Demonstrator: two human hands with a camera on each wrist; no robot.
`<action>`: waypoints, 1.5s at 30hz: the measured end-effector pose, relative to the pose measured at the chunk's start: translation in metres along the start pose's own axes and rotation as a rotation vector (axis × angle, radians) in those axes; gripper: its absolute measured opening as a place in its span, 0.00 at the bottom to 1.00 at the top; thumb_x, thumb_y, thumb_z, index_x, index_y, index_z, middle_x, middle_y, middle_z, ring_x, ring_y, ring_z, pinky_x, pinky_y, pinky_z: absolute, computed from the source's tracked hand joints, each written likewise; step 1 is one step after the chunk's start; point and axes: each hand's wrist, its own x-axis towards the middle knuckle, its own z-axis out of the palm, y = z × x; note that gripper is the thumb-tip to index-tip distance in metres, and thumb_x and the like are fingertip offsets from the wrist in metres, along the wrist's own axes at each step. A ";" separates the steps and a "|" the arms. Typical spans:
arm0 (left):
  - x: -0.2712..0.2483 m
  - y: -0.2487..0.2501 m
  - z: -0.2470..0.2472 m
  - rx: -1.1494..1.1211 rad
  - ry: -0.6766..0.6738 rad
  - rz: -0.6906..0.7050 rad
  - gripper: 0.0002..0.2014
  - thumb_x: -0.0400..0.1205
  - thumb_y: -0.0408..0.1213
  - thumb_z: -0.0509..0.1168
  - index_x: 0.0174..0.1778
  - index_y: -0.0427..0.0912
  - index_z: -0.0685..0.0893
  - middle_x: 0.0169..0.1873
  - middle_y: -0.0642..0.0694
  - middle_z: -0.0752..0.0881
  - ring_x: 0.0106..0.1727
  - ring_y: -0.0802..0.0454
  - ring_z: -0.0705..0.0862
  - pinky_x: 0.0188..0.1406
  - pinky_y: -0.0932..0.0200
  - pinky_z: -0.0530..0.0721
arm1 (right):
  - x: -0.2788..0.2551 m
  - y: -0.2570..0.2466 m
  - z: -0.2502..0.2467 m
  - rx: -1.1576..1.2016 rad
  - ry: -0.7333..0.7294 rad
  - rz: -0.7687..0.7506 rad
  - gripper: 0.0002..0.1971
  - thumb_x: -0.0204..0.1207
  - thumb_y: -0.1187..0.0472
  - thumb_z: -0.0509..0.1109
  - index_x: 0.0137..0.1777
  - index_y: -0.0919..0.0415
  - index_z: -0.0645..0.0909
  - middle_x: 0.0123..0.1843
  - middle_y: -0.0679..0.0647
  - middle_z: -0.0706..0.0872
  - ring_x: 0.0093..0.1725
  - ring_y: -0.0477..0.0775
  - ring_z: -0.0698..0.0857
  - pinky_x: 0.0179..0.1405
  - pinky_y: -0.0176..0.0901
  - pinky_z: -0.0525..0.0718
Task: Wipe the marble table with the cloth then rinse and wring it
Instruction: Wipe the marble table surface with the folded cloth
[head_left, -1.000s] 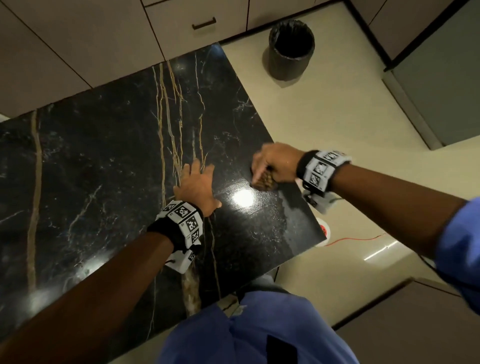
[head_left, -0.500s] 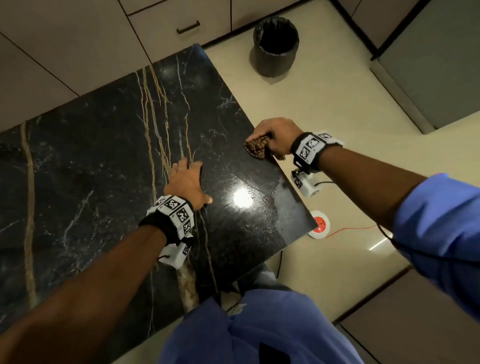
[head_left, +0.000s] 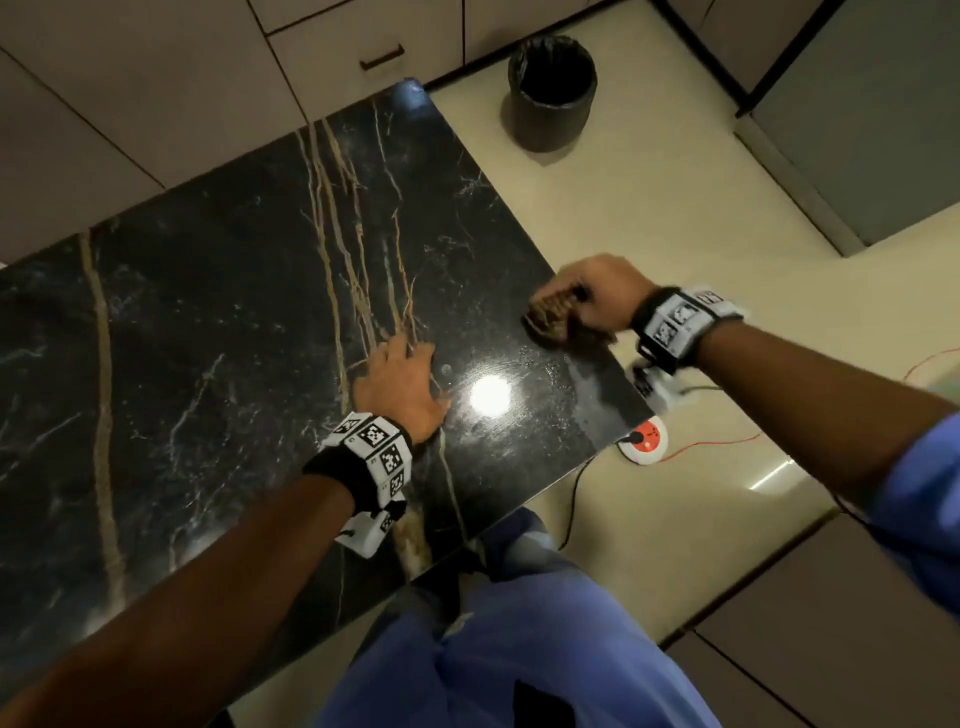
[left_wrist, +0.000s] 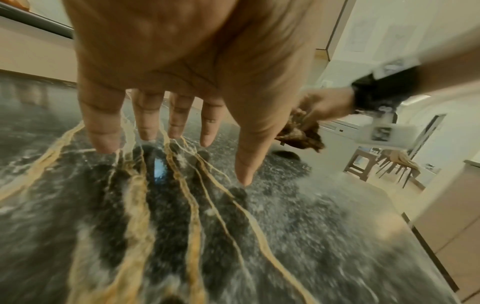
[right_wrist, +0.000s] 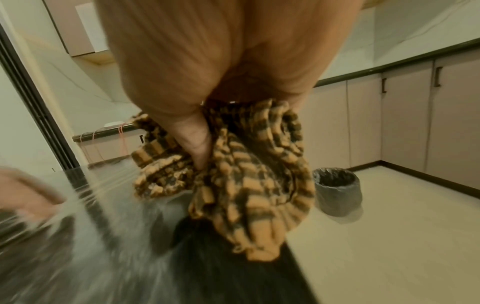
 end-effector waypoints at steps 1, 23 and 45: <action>-0.005 -0.002 0.003 0.007 0.000 0.004 0.36 0.74 0.53 0.72 0.77 0.51 0.66 0.78 0.45 0.62 0.79 0.41 0.61 0.68 0.36 0.75 | 0.020 -0.015 -0.002 -0.012 0.042 -0.033 0.22 0.71 0.70 0.68 0.60 0.48 0.87 0.55 0.54 0.90 0.55 0.56 0.86 0.56 0.46 0.81; -0.032 -0.034 0.034 -0.098 -0.155 0.101 0.50 0.70 0.41 0.80 0.83 0.48 0.57 0.84 0.42 0.46 0.84 0.34 0.44 0.73 0.25 0.64 | -0.074 -0.054 0.051 -0.128 -0.324 0.046 0.28 0.62 0.74 0.67 0.55 0.44 0.90 0.50 0.45 0.92 0.49 0.49 0.88 0.47 0.35 0.77; -0.038 -0.023 0.018 -0.118 -0.124 0.020 0.51 0.64 0.40 0.83 0.81 0.47 0.63 0.82 0.44 0.57 0.83 0.37 0.54 0.75 0.37 0.67 | -0.092 -0.059 0.065 -0.309 -0.589 -0.396 0.22 0.70 0.64 0.73 0.59 0.39 0.86 0.59 0.41 0.86 0.63 0.49 0.79 0.60 0.42 0.78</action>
